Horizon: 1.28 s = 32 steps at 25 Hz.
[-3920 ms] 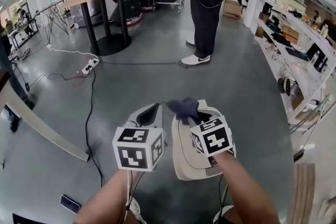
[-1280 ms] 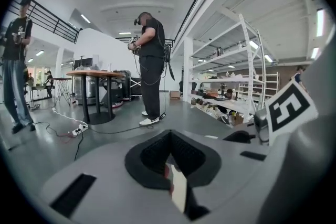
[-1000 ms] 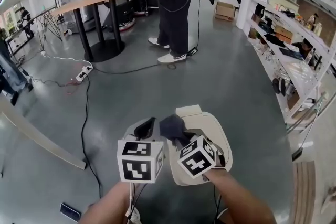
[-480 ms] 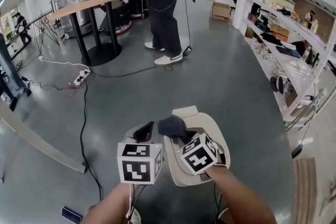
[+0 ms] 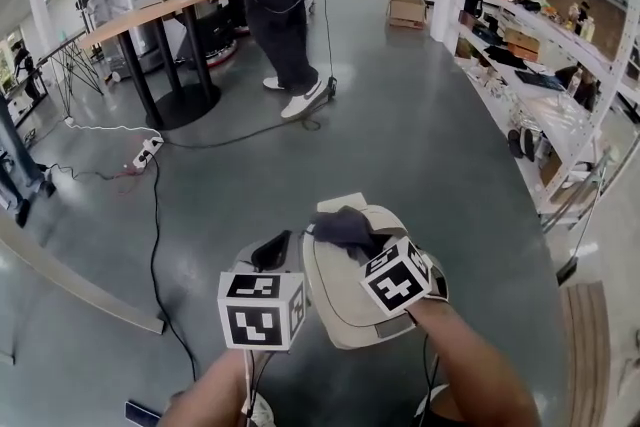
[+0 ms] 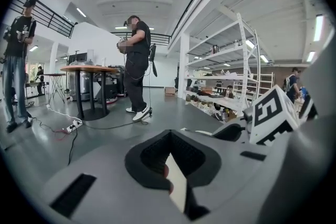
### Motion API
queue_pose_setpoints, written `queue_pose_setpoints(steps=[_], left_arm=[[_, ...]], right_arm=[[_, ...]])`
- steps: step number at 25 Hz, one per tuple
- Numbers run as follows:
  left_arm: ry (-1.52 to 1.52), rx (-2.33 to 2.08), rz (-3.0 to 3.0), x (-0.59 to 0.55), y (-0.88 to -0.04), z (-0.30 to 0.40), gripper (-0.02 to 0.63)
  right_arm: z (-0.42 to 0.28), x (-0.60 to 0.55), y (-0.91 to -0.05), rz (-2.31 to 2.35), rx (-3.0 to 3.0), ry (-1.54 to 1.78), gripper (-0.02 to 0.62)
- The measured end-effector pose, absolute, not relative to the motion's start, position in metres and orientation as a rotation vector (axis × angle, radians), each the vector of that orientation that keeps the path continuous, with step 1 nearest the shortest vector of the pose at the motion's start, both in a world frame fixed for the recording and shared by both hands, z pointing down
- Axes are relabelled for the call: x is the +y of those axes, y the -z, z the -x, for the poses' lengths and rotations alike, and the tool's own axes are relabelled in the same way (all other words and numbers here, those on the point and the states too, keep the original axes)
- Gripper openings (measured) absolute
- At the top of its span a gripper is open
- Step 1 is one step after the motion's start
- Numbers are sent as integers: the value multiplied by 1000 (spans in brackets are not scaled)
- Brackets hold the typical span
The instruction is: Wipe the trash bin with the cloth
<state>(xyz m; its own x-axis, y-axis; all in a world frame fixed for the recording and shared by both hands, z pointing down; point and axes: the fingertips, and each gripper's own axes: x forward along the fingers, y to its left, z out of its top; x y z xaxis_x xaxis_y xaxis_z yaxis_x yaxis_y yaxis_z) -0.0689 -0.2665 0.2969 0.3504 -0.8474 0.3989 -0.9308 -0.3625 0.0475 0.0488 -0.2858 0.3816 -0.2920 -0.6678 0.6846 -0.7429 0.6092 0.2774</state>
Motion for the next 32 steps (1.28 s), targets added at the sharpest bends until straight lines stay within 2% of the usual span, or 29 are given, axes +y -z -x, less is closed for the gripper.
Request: queue_pose_setpoints(steps=[21,26,32], left_arm=[[-442,-1537,-2404,-264,-295,35,0],[-444,-1540,-2404,-262,-295,34,0],[-446,-1569,-2411,-261,-291,40,0]], right_arm=[[-119,-294,-384,-1232,-1951,-148,86],[-107,-285,-368,-1228,-1959,-59,86],[-52,-250,-338,-1124,-2101,7,86]])
